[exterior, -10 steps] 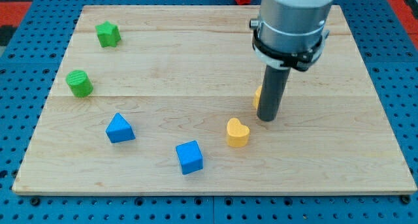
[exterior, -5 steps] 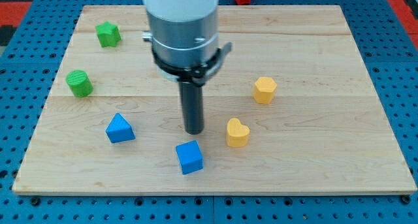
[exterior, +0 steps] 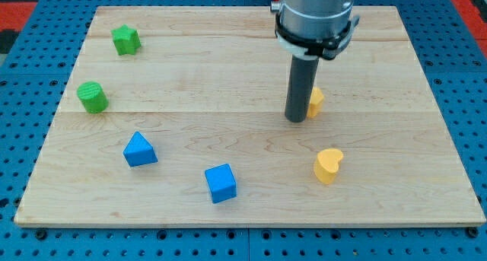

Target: Separate both the yellow blocks away from each other

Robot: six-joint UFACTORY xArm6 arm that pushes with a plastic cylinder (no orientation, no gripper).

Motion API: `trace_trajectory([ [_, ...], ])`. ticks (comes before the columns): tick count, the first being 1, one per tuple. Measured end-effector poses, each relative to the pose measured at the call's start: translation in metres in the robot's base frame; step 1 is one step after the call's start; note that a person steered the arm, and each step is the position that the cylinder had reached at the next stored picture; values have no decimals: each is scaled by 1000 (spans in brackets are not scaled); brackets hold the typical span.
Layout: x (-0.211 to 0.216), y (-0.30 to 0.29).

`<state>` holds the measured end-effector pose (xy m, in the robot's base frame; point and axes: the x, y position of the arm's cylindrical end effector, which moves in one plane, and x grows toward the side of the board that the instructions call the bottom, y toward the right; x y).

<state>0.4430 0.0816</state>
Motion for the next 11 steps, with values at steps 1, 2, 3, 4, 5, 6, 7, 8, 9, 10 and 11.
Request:
trace_trajectory([
  [1, -17, 56],
  [2, -21, 73],
  [3, 2, 12],
  [4, 51, -12],
  [5, 98, -18],
  [6, 122, 14],
  [7, 122, 63],
  [8, 121, 99],
  [9, 117, 130],
  [10, 86, 120],
  [11, 98, 122],
])
